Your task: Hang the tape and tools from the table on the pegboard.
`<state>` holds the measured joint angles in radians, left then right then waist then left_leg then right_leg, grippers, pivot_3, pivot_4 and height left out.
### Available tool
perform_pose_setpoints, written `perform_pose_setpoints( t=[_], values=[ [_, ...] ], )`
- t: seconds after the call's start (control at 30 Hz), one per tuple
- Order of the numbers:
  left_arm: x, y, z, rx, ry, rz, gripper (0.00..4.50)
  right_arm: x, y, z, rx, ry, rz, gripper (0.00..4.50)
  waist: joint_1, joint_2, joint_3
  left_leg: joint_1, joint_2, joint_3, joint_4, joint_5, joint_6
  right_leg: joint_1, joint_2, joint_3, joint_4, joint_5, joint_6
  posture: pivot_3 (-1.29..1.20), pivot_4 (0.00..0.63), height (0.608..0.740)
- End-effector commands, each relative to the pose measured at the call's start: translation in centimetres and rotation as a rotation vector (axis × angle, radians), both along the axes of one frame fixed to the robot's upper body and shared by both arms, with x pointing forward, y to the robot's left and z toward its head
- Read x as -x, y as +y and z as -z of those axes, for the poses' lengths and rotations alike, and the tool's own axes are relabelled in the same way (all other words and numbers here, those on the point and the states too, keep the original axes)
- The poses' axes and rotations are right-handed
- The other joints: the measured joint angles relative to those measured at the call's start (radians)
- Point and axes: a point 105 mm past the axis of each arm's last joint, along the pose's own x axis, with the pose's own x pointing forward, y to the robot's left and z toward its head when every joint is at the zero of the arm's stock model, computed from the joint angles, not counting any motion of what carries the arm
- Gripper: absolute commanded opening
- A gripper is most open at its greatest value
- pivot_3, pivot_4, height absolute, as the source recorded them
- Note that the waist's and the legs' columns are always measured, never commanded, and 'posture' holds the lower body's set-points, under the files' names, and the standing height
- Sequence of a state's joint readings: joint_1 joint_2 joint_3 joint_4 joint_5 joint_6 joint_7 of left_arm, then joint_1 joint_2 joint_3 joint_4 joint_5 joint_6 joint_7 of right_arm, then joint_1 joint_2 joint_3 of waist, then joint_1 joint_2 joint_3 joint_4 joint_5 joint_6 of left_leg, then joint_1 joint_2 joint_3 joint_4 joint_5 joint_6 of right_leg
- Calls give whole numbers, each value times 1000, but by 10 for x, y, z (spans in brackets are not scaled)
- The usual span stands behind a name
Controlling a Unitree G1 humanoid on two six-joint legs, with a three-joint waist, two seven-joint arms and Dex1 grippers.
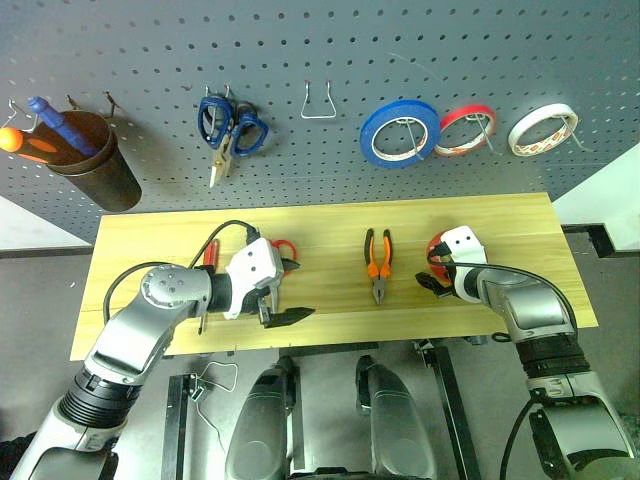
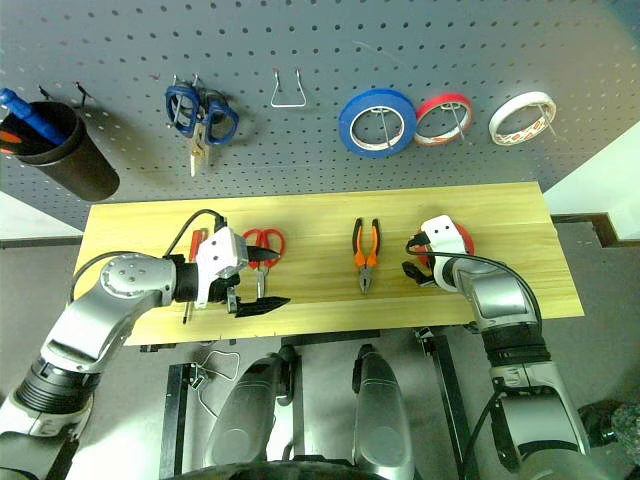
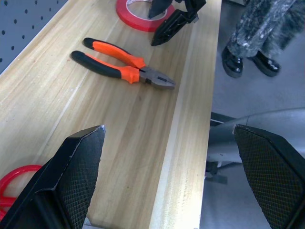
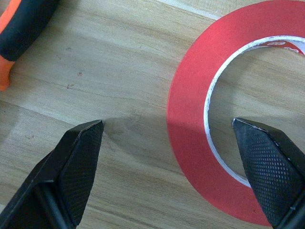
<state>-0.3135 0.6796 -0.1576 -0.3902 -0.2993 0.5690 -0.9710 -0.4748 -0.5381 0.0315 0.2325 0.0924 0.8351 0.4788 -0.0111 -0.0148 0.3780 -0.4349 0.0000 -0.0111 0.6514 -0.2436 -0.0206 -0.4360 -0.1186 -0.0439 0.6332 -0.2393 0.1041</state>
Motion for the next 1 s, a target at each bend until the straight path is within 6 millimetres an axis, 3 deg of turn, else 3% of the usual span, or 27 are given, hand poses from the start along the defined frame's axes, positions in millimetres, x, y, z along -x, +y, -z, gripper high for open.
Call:
perform_pose_setpoints(
  t=[0.03,0.13,0.37,0.4,0.6,0.73,1.0],
  values=[
    [5,0,-13,16,-36,9,4500,6,-11,9,9,37,27,4124,0,-1,5,0,0,0,0,0,0,0,0,0,0,0,0,65,433,716],
    [4,0,-13,15,-42,-3,4500,6,-13,9,14,35,25,3345,1,-2,7,0,0,0,0,0,0,0,0,0,0,0,0,67,434,716],
    [8,-3,-18,20,-49,3,4500,5,-11,4,15,23,3,881,1,-3,17,0,1,-1,0,0,-1,0,0,0,0,0,0,67,444,716],
    [8,-2,-18,18,-50,0,4500,5,-12,4,17,21,7,693,1,-3,17,0,1,-1,0,0,-1,0,0,1,0,0,0,67,444,716],
    [4,-2,-20,31,-57,-4,4500,7,-13,2,12,-5,4,689,3,-3,17,0,1,-1,0,0,-1,0,0,1,-1,0,0,67,428,716],
    [3,1,-22,52,-63,-4,4500,15,-11,-11,-18,-90,-30,689,12,-3,17,-1,1,-1,-1,1,-1,-1,0,1,-1,0,0,62,409,716],
    [2,2,-27,109,-98,18,4500,62,-6,-42,-166,-249,-165,689,24,-2,17,-9,-1,1,-1,3,-5,-8,-1,0,-1,0,1,51,366,716]
  ],
)
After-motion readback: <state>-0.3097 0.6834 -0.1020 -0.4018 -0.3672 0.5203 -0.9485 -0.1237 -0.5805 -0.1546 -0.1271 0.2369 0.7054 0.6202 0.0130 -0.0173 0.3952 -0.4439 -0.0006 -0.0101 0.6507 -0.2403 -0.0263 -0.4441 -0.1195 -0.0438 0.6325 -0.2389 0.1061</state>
